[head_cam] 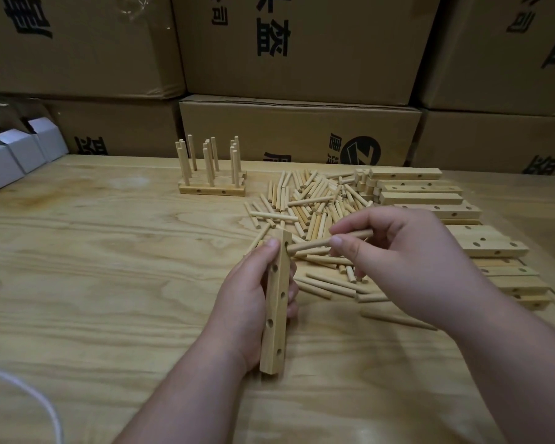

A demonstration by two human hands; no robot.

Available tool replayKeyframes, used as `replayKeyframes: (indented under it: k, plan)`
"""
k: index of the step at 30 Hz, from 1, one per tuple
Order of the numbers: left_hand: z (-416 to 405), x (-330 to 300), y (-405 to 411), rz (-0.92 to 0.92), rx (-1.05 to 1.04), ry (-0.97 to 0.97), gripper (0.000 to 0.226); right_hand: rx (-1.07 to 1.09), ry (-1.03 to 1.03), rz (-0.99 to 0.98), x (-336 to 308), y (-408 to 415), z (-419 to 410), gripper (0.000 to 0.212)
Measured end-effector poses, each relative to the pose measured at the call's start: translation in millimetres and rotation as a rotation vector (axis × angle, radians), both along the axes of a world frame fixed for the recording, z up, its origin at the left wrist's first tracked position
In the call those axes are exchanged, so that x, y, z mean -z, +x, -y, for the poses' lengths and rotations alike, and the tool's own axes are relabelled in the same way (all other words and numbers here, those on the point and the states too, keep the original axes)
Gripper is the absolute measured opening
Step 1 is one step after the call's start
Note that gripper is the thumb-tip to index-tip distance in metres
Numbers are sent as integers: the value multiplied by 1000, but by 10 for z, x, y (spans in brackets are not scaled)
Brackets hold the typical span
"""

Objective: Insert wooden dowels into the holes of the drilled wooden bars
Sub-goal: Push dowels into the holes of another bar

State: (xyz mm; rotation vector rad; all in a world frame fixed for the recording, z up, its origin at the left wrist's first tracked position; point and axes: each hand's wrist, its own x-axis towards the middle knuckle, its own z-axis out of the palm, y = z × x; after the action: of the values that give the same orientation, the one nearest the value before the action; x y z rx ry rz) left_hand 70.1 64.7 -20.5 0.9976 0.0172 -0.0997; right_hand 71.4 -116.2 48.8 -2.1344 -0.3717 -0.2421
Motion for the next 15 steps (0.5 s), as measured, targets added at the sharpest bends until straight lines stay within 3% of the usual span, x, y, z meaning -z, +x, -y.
replayKeyframes:
  k: [10,15]
  plan:
    - [10,-3,9,-4,-3,14,33,-4,-20,7,2,-8,-12,5]
    - [0,23,13,-7,-11,9,27,2,-64,-11,23,1,15,6]
